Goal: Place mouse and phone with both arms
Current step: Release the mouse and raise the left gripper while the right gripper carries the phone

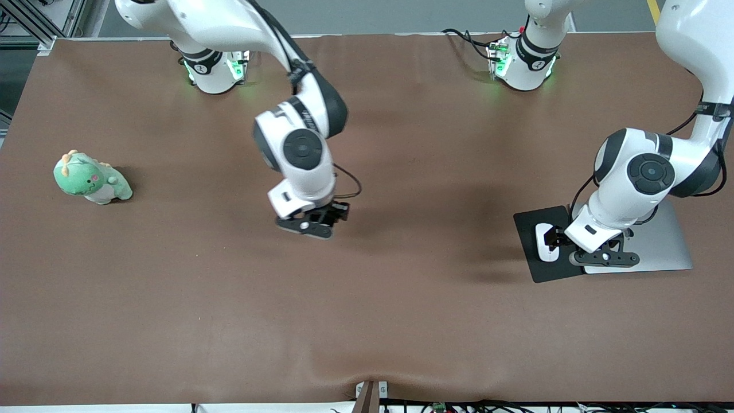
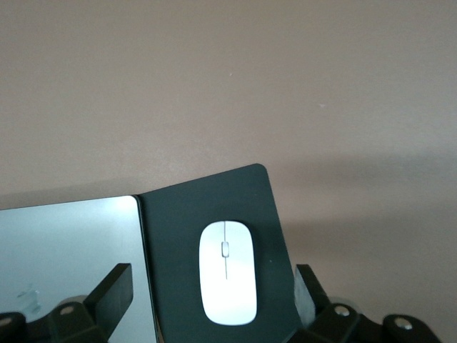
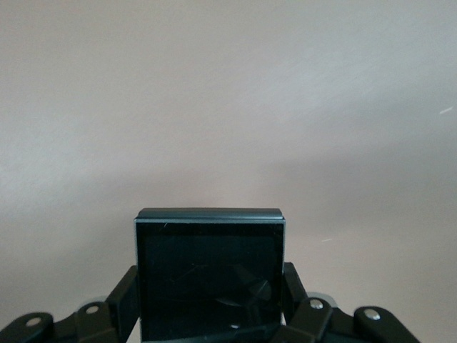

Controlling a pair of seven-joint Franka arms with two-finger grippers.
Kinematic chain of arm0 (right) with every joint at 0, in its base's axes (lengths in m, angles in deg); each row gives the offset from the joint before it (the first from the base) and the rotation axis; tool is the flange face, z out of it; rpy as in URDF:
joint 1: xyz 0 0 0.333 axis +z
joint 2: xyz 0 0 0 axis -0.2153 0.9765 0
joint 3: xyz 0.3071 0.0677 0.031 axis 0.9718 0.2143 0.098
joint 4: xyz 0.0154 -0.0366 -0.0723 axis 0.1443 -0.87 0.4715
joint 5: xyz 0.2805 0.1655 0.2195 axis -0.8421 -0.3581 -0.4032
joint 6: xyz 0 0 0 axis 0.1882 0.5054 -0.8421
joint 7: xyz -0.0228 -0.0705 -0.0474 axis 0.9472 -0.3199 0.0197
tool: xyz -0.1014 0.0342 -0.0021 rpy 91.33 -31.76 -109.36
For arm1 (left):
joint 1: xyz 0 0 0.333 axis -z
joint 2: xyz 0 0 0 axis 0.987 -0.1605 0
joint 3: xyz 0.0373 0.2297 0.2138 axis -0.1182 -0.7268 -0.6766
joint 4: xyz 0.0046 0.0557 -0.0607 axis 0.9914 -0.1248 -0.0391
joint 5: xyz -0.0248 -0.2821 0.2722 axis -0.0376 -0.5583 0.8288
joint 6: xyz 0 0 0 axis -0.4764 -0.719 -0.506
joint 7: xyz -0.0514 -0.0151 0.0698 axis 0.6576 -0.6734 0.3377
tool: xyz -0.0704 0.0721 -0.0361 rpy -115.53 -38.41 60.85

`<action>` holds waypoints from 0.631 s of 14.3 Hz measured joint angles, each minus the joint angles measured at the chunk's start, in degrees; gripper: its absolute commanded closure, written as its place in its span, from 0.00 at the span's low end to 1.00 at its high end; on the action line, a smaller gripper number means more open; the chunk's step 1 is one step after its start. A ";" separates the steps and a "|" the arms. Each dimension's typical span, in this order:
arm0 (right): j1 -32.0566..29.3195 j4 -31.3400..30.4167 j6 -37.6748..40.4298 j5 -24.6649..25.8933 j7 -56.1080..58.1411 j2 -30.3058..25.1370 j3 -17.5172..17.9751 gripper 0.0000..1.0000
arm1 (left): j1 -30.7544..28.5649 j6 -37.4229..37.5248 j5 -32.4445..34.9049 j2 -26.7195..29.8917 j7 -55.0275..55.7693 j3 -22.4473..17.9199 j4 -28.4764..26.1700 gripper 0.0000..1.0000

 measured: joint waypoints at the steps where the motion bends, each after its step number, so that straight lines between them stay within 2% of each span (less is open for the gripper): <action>1: -2.07 -0.14 2.36 0.00 2.75 -1.62 -0.10 1.00 | 0.02 0.51 -1.21 0.85 0.00 0.59 0.02 0.00; 3: -6.32 -1.17 5.98 0.13 7.73 -4.89 -0.27 1.00 | 0.03 1.06 -3.30 2.57 0.00 1.40 0.03 0.00; 6: -11.08 -6.57 6.71 2.71 14.03 -10.01 -0.69 1.00 | 0.40 3.57 -6.73 4.57 -0.03 2.06 0.85 0.00; 9: -14.98 -11.53 6.64 5.50 18.50 -12.94 -0.95 1.00 | 3.10 10.95 -10.74 5.62 -0.04 2.15 5.34 0.00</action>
